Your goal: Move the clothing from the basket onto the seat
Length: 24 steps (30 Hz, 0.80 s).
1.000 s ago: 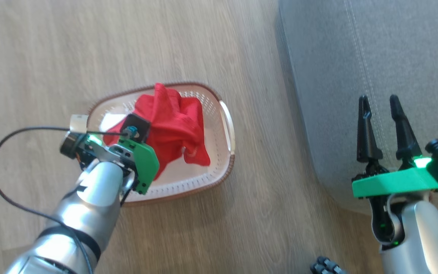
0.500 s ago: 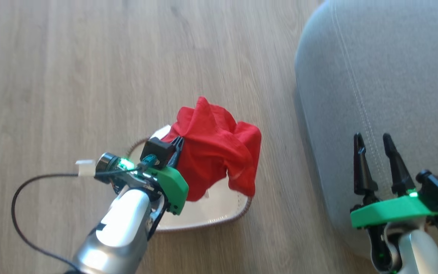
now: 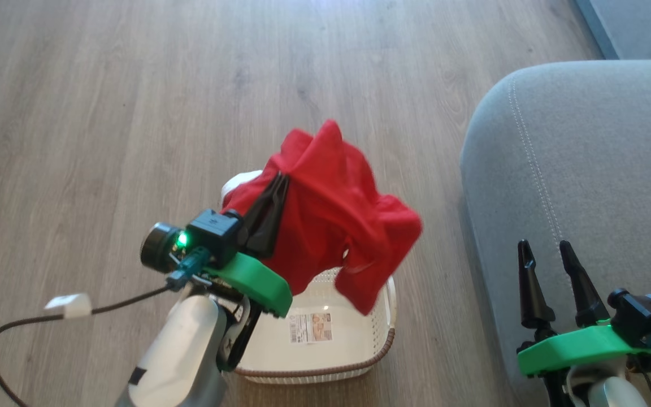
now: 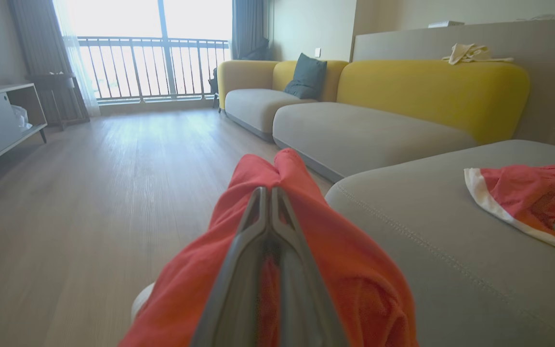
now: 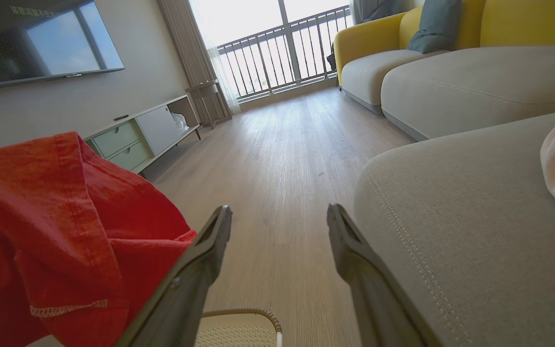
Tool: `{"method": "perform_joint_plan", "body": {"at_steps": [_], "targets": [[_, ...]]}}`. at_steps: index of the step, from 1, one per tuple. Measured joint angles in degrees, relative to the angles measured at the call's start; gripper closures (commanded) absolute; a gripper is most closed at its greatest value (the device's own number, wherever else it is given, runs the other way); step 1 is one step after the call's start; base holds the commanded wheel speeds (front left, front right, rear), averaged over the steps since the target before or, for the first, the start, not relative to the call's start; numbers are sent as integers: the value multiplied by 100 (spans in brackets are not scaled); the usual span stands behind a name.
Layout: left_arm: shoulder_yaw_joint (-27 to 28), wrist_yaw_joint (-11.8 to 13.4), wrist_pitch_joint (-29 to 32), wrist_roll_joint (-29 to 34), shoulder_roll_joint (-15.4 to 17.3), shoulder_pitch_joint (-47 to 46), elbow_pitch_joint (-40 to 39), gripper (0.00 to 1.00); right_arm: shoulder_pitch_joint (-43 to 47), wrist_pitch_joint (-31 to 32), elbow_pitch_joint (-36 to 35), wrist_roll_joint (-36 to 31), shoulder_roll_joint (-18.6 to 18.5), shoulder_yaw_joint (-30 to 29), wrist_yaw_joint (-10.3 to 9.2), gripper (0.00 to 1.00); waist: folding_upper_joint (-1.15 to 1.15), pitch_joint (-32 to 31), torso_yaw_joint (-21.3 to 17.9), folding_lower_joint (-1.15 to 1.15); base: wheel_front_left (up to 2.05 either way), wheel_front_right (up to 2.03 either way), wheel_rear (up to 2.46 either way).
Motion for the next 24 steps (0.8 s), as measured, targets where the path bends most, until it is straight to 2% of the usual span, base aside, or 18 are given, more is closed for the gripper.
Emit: {"method": "perform_joint_plan", "body": {"at_steps": [8,13,24], "targets": [[78,-54,-3,-193,1,87,-1500,100,-1,0,-13,58,0,2,0,0,0,-73,130,0,0,0,0],[30,32,-9,-364,2,88,-2192,100,0,0,-11,29,0,113,0,0,0,-85,171,0,0,0,0],[-63,107,-51,-420,2,109,-2486,100,1,0,-33,31,0,131,0,0,0,-119,108,0,0,0,0]]}}
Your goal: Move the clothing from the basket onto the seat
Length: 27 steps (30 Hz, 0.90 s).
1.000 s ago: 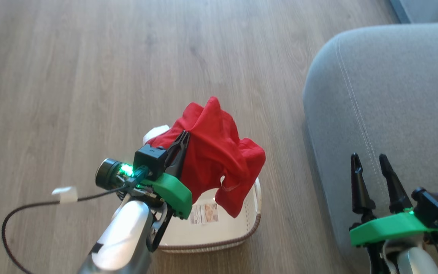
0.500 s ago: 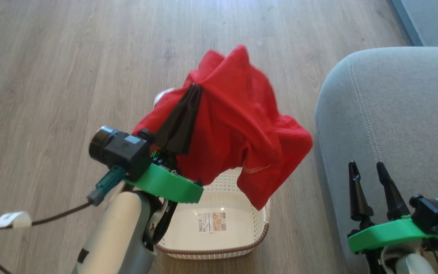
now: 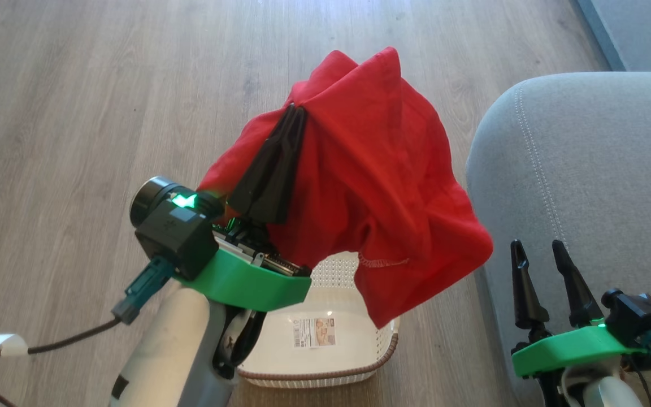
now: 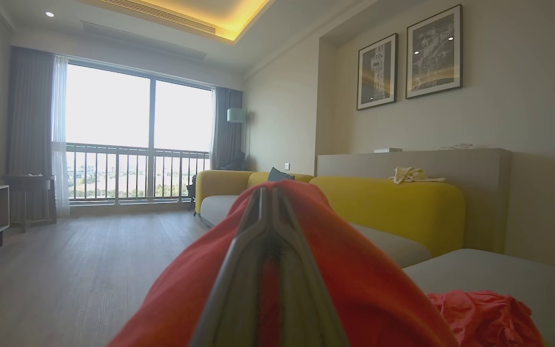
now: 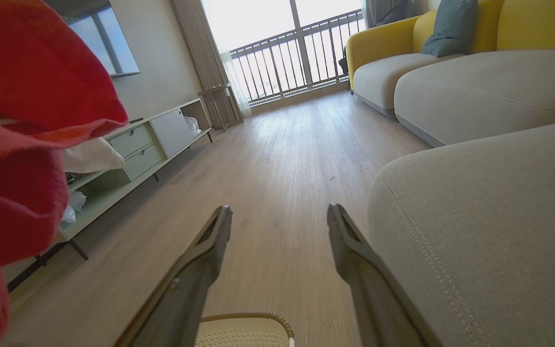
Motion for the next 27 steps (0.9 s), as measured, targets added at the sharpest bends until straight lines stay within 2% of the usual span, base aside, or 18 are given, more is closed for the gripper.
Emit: {"method": "perform_joint_plan", "body": {"at_steps": [6,10,14,15,22,27], "targets": [[-9,0,0,-1,0,7,21,100,8,0,-59,-69,-1,42,0,0,0,-10,-55,0,0,0,0],[4,-1,0,0,1,102,44,100,193,0,-500,-38,-20,259,0,0,0,-15,-86,0,0,0,0],[51,-2,0,0,3,129,86,100,494,0,-1028,-10,-407,612,0,0,0,-6,-138,0,0,0,0],[51,-2,0,0,3,129,86,100,494,0,-1028,-10,-407,612,0,0,0,-6,-138,0,0,0,0],[137,-9,0,0,2,147,152,100,604,0,-2047,396,-1070,1607,0,0,0,26,-253,0,0,0,0],[162,-10,0,0,2,158,164,100,560,0,-2283,412,-1252,1993,0,0,0,41,-297,0,0,0,0]]}}
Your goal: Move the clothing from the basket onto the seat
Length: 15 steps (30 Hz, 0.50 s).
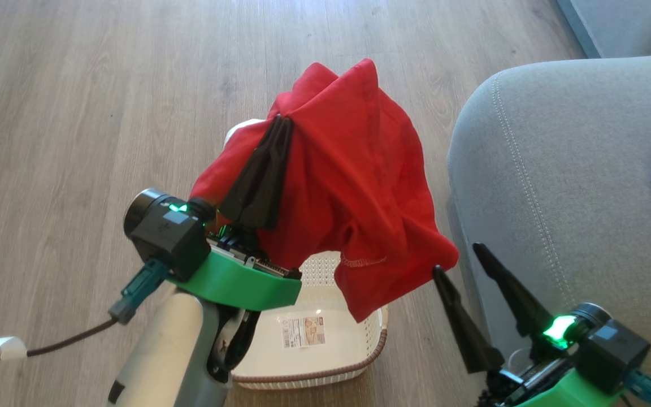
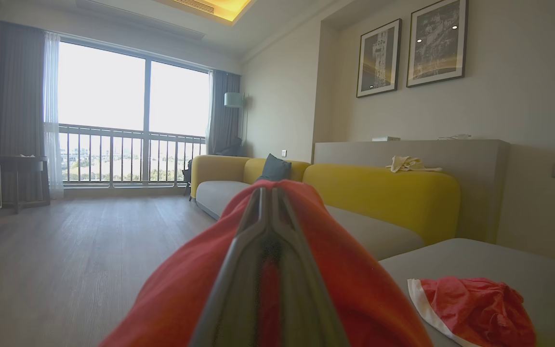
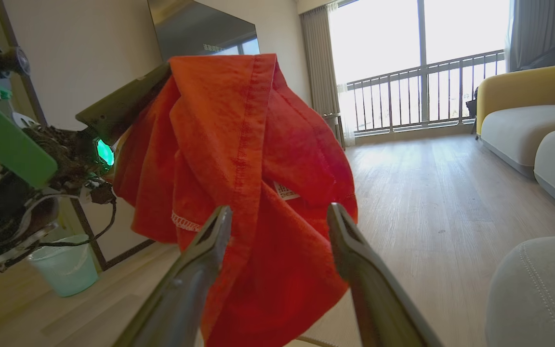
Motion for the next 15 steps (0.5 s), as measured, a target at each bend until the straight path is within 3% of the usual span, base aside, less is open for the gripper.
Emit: {"method": "perform_joint_plan", "body": {"at_steps": [15], "targets": [[-426,-94,0,55,4,3,-7,100,-702,0,475,137,297,291,0,0,0,-25,175,0,0,0,0]]}}
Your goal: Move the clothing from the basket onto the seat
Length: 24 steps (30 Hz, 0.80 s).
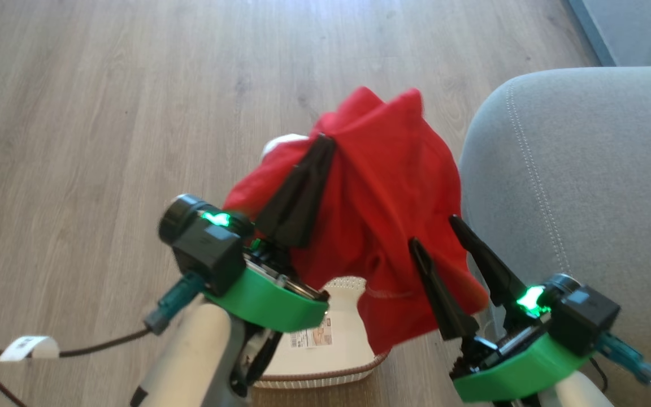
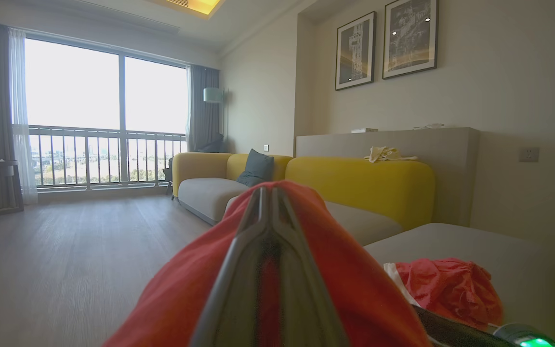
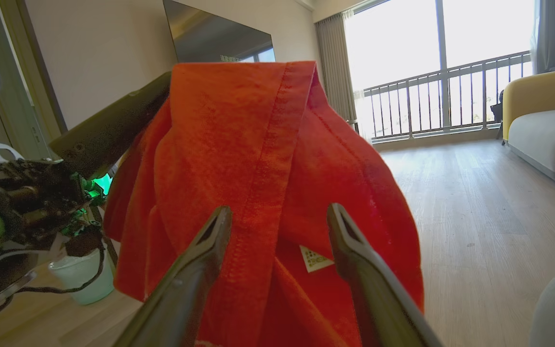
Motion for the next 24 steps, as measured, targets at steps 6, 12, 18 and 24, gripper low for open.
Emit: {"method": "perform_joint_plan", "body": {"at_steps": [6,12,18,24], "targets": [[-331,-57,0,64,7,0,-25,100,-389,0,479,-1,44,152,0,0,0,-24,114,0,0,0,0],[-678,-156,0,215,15,0,-47,100,-640,0,906,26,-2,383,0,0,0,-70,210,0,0,0,0],[-917,-238,0,265,21,0,-20,100,-908,0,1140,0,-152,764,0,0,0,-111,250,0,0,0,0],[-1032,-256,0,264,29,2,65,100,-1227,0,1134,-194,-291,1382,0,0,0,-126,250,0,0,0,0]]}}
